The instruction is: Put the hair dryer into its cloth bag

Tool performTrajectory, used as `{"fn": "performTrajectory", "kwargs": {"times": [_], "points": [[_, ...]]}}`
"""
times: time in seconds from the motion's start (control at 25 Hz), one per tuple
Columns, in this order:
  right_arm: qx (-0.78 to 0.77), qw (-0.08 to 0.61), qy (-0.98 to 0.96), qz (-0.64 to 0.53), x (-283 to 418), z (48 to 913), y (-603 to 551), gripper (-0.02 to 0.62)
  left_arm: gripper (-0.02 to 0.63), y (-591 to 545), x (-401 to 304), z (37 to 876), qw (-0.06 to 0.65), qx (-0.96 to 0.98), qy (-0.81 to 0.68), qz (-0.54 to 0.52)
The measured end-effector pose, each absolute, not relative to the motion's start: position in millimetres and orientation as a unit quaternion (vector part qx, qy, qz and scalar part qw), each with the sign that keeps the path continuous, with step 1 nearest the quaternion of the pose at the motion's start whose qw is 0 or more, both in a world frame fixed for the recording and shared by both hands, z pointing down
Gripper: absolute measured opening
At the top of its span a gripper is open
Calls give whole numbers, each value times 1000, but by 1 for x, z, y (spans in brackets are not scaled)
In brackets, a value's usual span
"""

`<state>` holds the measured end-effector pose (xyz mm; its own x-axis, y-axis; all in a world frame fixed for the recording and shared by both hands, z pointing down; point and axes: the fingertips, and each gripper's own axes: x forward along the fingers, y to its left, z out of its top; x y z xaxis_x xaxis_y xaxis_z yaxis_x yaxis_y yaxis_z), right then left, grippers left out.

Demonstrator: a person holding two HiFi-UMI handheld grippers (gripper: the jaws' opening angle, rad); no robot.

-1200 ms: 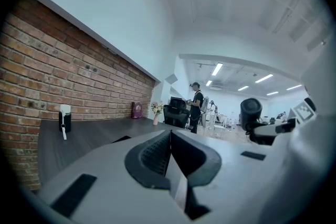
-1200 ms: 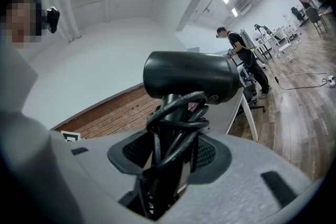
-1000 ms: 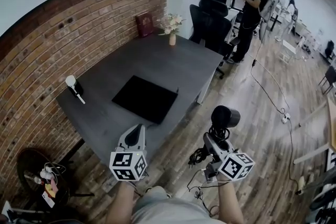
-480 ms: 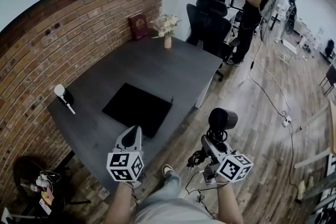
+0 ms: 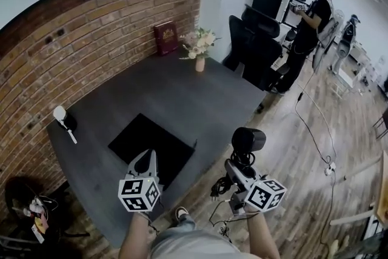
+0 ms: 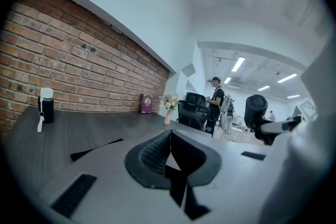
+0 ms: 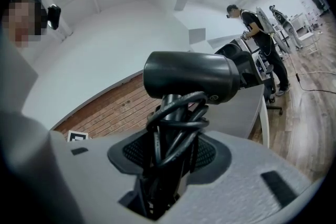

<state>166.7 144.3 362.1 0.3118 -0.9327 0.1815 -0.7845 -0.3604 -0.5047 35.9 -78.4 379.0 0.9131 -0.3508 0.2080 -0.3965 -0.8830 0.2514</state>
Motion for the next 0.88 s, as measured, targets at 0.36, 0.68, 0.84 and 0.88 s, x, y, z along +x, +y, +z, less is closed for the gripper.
{"fn": "performTrajectory", "kwargs": {"times": [0.36,0.68,0.84,0.88], "points": [[-758,153,582,-251,220,373,83,187,6,-116,58,400,157,951,-247,101],[-712,149,625,-283,239,384,23,187,6,-137,46,400,154,933,-309,105],[-670,133,666,-301,246,391,-15,187,6,-146,36,403,159,912,-364,103],[-658,126,677,-306,247,392,-25,187,6,-148,32,403,160,905,-380,102]]}}
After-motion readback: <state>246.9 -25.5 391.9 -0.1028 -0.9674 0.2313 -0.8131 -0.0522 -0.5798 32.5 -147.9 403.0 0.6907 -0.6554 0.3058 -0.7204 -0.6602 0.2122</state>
